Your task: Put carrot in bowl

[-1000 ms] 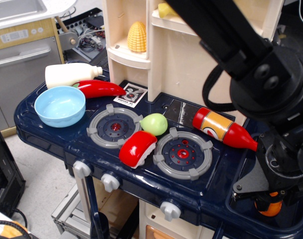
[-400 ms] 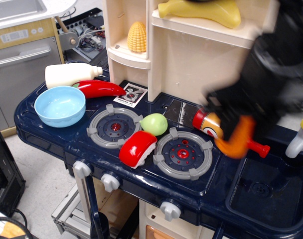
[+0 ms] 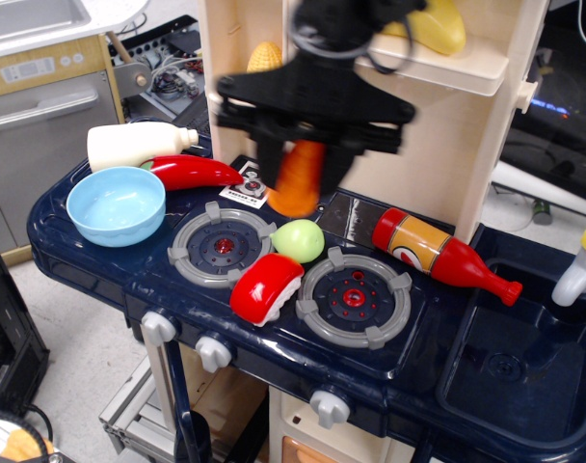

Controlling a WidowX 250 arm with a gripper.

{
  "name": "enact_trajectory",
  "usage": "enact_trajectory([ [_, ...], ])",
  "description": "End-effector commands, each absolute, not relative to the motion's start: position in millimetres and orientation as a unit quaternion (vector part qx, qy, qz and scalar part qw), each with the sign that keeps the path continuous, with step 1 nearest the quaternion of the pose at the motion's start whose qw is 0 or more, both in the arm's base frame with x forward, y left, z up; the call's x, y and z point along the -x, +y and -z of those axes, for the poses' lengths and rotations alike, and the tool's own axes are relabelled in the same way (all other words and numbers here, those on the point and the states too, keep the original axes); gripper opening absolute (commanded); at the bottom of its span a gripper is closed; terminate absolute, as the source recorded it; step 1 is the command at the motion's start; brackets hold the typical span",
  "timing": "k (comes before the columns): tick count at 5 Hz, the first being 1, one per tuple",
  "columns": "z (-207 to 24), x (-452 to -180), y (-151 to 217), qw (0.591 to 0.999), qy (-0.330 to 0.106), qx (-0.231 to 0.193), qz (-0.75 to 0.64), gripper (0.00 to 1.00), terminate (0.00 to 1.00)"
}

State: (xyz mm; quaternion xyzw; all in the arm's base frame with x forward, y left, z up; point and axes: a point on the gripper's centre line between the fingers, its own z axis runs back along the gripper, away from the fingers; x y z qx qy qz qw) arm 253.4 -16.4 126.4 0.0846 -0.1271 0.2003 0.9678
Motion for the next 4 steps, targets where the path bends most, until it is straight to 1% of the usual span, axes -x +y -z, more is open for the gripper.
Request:
enact_trajectory([
  [1, -127, -278, 65, 0.971, -0.160, -0.097, -0.148, 0.00, 0.00],
  [2, -118, -279, 115, 0.977, -0.133, -0.083, -0.147, 0.00, 0.00],
  [3, -109, -271, 129, 0.972, -0.144, -0.090, -0.163, 0.00, 0.00],
  [4, -104, -265, 140, 0.973, -0.144, -0.085, -0.160, 0.00, 0.00],
])
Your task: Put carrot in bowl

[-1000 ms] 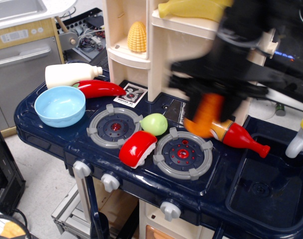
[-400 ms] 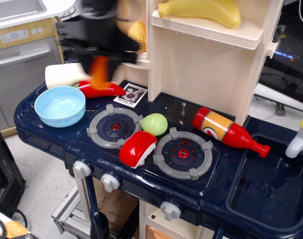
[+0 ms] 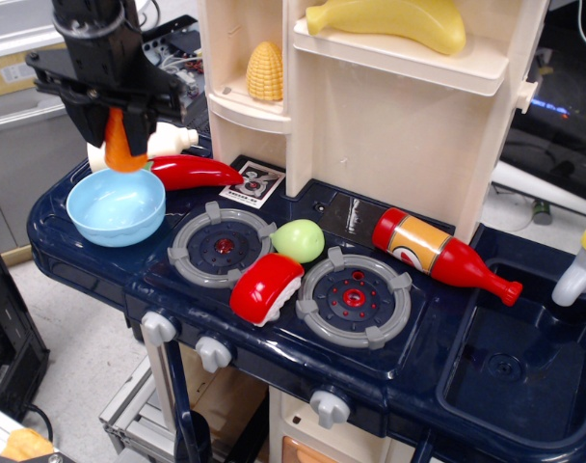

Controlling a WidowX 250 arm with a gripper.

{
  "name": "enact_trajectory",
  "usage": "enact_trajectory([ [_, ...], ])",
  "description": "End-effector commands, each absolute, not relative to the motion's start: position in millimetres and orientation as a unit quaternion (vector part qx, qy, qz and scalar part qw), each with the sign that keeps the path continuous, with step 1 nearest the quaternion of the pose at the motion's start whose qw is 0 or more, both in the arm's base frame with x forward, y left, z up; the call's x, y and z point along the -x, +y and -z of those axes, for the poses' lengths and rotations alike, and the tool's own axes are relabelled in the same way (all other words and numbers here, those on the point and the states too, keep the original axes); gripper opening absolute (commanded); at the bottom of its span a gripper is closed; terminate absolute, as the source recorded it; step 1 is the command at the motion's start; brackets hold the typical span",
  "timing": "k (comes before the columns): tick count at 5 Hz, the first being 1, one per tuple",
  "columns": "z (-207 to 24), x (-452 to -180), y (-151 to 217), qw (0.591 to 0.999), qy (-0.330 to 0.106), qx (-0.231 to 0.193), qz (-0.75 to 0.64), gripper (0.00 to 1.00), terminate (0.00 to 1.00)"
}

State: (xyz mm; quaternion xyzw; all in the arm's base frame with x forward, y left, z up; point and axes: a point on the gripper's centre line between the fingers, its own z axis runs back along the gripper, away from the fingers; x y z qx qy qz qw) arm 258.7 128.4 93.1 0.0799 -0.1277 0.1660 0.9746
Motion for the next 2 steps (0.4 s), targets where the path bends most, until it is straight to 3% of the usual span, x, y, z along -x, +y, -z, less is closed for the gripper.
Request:
enact_trajectory([
  [1, -98.2, -264.0, 136.8, 0.973, -0.151, -0.068, -0.161, 0.00, 0.00],
  [2, -98.2, -264.0, 136.8, 0.973, -0.151, -0.068, -0.161, 1.00, 1.00],
])
